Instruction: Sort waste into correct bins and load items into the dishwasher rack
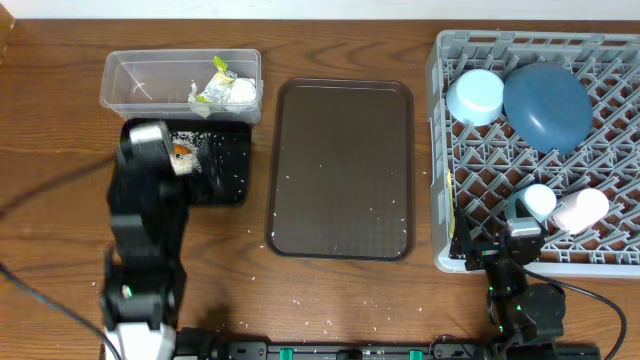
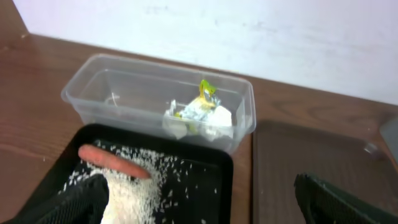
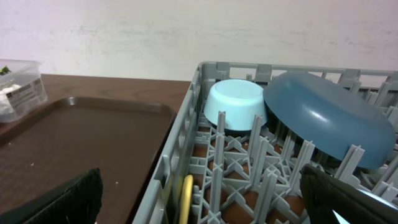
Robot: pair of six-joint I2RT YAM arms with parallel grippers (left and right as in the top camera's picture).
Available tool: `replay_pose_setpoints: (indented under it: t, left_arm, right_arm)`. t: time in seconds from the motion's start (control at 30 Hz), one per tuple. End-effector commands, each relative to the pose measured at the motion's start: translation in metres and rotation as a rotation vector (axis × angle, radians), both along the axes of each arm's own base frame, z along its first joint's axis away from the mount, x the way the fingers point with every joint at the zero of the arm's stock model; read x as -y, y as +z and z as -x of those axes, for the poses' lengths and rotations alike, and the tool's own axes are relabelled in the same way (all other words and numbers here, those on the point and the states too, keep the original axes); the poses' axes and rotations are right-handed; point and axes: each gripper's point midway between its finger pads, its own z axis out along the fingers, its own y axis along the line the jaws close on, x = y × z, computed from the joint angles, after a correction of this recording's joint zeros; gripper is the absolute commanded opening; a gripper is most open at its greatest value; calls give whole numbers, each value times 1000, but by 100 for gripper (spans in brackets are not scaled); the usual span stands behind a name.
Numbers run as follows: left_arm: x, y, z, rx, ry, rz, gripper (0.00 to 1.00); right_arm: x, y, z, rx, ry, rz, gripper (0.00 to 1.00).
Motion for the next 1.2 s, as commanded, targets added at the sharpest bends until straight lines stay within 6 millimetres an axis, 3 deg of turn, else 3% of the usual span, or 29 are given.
replay_pose_setpoints:
  t: [0.0, 0.33, 0.8, 1.17]
  left_arm:
    - [2, -25, 16, 38, -20, -17, 98]
    - [3, -70, 46, 215, -25, -40, 98]
    - [3, -72, 59, 309, -21, -51, 98]
    - [4, -102, 62, 187, -26, -46, 98]
  right_arm:
    - [-3, -1, 1, 2, 15, 11, 99]
    - [-3, -1, 1, 2, 15, 11, 99]
    - [-3, -1, 1, 2, 15, 11, 99]
    - [-3, -1, 1, 2, 15, 11, 99]
